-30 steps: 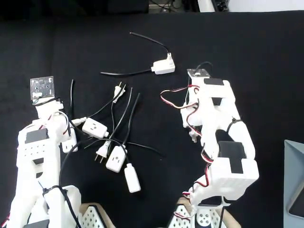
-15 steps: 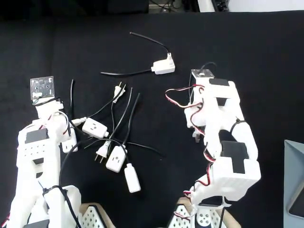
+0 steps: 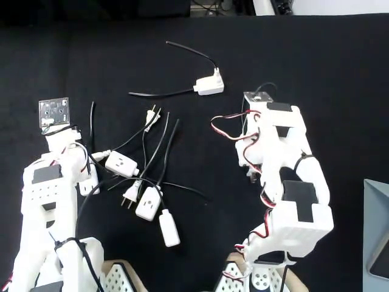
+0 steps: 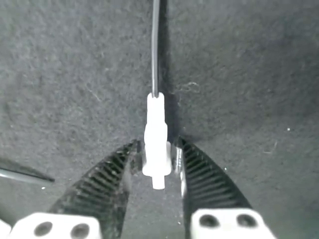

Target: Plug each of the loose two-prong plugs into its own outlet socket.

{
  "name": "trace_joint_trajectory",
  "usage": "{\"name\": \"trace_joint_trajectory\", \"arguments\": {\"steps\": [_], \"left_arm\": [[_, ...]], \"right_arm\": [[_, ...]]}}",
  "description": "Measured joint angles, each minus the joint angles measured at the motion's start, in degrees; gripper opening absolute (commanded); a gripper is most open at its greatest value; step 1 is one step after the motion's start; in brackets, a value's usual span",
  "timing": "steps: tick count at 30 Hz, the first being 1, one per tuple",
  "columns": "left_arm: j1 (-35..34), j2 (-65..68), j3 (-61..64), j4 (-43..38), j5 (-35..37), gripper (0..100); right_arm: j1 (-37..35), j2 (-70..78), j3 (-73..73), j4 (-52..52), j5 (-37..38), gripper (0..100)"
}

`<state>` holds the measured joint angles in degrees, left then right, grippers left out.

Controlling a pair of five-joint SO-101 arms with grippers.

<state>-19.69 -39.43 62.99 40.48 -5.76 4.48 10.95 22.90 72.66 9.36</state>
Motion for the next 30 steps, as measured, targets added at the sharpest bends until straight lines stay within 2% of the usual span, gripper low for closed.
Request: {"name": "trace_joint_trajectory", "arguments": {"steps": [14, 19, 30], "left_arm": [[0.0, 0.0, 0.0, 0.0, 0.0, 3], [0.0, 0.0, 0.0, 0.0, 0.0, 3], [0.0, 0.0, 0.0, 0.0, 0.0, 3]], "right_arm": [[0.0, 0.0, 0.0, 0.0, 0.0, 11.5], [0.1, 2.1, 0.0, 0.0, 0.0, 1.1], [0.6, 2.7, -1.8, 1.1, 0.0, 1.1]]}}
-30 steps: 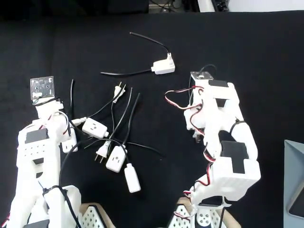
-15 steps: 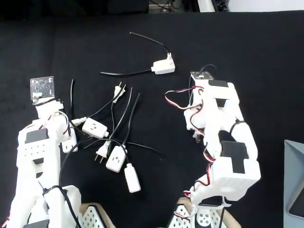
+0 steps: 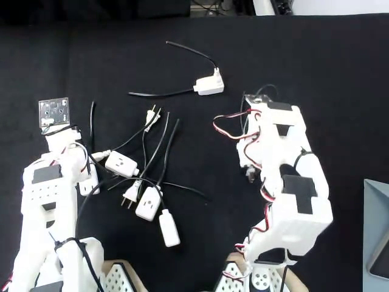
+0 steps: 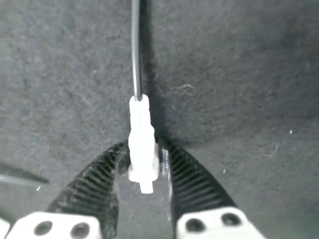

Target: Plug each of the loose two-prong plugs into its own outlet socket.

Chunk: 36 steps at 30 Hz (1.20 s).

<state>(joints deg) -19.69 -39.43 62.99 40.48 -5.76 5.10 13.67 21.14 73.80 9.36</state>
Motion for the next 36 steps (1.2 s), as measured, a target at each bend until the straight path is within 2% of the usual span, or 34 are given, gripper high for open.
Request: {"name": "trace_joint_trajectory", "arguments": {"steps": [8, 13, 36], "left_arm": [[0.0, 0.0, 0.0, 0.0, 0.0, 3], [0.0, 0.0, 0.0, 0.0, 0.0, 3], [0.0, 0.0, 0.0, 0.0, 0.0, 3]], "right_arm": [[-1.5, -8.0, 1.7, 3.0, 0.1, 1.5], [-4.0, -7.6, 6.9, -2.8, 0.0, 10.0], [-4.7, -5.0, 7.0, -4.7, -2.1, 13.1]]}}
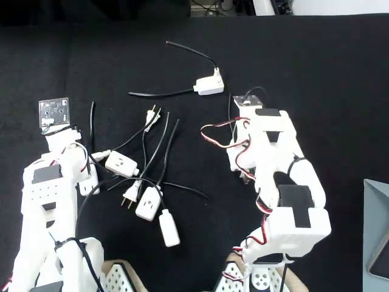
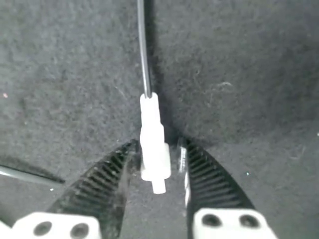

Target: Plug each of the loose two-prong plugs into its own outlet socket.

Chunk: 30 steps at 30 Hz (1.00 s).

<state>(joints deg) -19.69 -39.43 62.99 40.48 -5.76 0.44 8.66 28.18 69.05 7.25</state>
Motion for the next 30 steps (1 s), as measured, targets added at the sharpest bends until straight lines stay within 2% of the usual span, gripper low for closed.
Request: {"name": "trace_joint_trajectory", "arguments": {"steps": [18, 24, 30], "left_arm": [[0.0, 0.0, 0.0, 0.0, 0.0, 3], [0.0, 0.0, 0.0, 0.0, 0.0, 3], [0.0, 0.0, 0.0, 0.0, 0.0, 3]], "right_arm": [[0.1, 0.0, -2.7, -2.2, -0.1, 12.8], [0.1, 0.0, -2.6, -2.1, -0.1, 2.8], [0.1, 0.0, -2.6, -2.1, -0.1, 6.9]]}}
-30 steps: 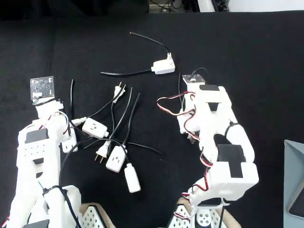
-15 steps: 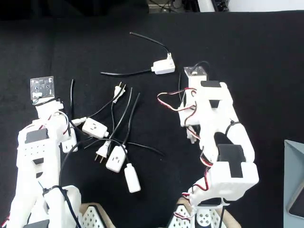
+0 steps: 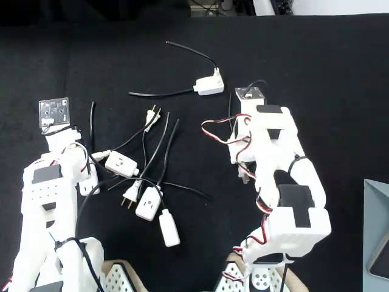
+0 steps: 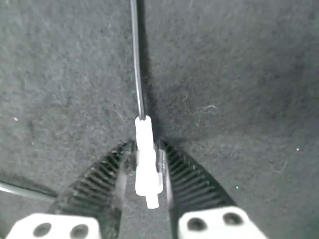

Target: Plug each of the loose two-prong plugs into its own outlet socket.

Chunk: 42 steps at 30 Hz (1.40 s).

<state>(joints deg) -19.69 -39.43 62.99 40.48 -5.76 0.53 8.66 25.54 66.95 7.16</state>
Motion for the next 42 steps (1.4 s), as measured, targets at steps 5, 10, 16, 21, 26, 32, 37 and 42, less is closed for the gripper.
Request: {"name": "trace_joint_trajectory", "arguments": {"steps": [5, 10, 16, 21, 26, 32, 37, 42], "left_arm": [[0.0, 0.0, 0.0, 0.0, 0.0, 3], [0.0, 0.0, 0.0, 0.0, 0.0, 3], [0.0, 0.0, 0.0, 0.0, 0.0, 3], [0.0, 0.0, 0.0, 0.0, 0.0, 3], [0.0, 0.0, 0.0, 0.0, 0.0, 3], [0.0, 0.0, 0.0, 0.0, 0.0, 3], [0.0, 0.0, 0.0, 0.0, 0.0, 3], [0.0, 0.0, 0.0, 0.0, 0.0, 3]], "right_arm": [[0.0, 0.0, 0.0, 3.0, 0.1, 8.5], [0.0, 0.0, 0.0, 4.0, 0.1, 8.5], [0.0, 0.0, 0.0, 4.8, 0.1, 8.8], [0.0, 0.0, 0.0, 6.6, 0.1, 8.9], [0.0, 0.0, 0.0, 6.6, 0.1, 8.7], [0.0, 0.2, 0.0, 6.6, 0.1, 8.6], [0.0, 2.9, 0.0, 6.8, 0.1, 8.5], [0.0, 5.0, -0.7, 6.9, 0.1, 8.5]]}}
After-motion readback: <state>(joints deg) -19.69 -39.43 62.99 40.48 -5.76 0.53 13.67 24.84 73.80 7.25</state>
